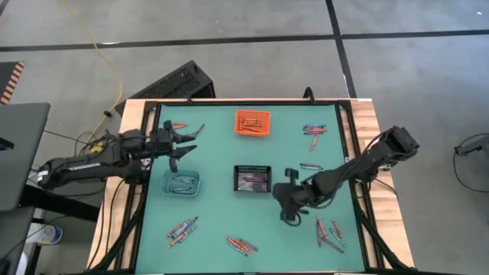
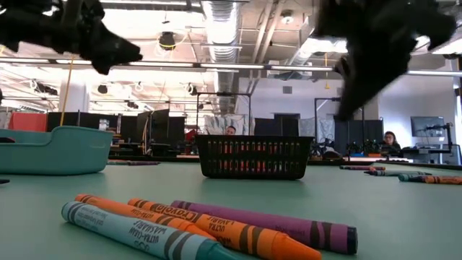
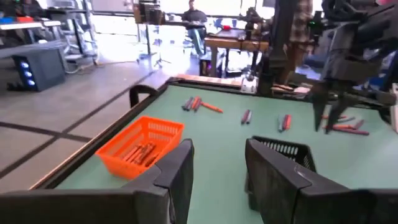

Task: Sort crayons
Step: Put the violet crayon into the black bin

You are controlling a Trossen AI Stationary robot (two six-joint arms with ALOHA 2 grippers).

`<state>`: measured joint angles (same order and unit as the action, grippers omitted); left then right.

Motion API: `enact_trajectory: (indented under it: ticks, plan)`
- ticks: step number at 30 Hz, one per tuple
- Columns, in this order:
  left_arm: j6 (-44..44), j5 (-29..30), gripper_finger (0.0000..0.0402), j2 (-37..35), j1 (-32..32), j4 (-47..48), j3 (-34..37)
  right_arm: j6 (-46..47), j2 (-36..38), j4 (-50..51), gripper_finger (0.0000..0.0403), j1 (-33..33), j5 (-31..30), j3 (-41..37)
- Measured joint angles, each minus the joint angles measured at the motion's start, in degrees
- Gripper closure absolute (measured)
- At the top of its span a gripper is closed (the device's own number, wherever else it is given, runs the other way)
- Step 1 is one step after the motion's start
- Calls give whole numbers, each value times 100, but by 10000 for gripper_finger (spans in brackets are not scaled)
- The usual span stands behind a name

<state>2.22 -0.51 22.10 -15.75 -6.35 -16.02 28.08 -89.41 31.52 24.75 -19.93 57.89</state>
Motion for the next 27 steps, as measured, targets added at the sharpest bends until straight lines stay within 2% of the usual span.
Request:
enact_trajectory:
  ticks: [4,10,18,22,24,27]
  plan:
    - [22,90,267,-542,-2,22,417,353,0,1568,339,-379,319,133]
    - [107,91,267,-1262,5,-253,935,344,-2,2776,339,-1048,379,131]
    - [110,-188,267,-2218,7,-689,1472,-711,-2,2929,339,-2373,809,87]
    - [29,-358,267,-2180,11,-930,1540,-1209,-2,2956,339,-2881,1046,87]
    - [-22,-309,267,-2183,11,-898,1540,-1345,-2,2905,339,-3082,1225,87]
    - [195,111,267,-2179,11,-681,1542,-1398,-2,2856,339,-3306,1331,72]
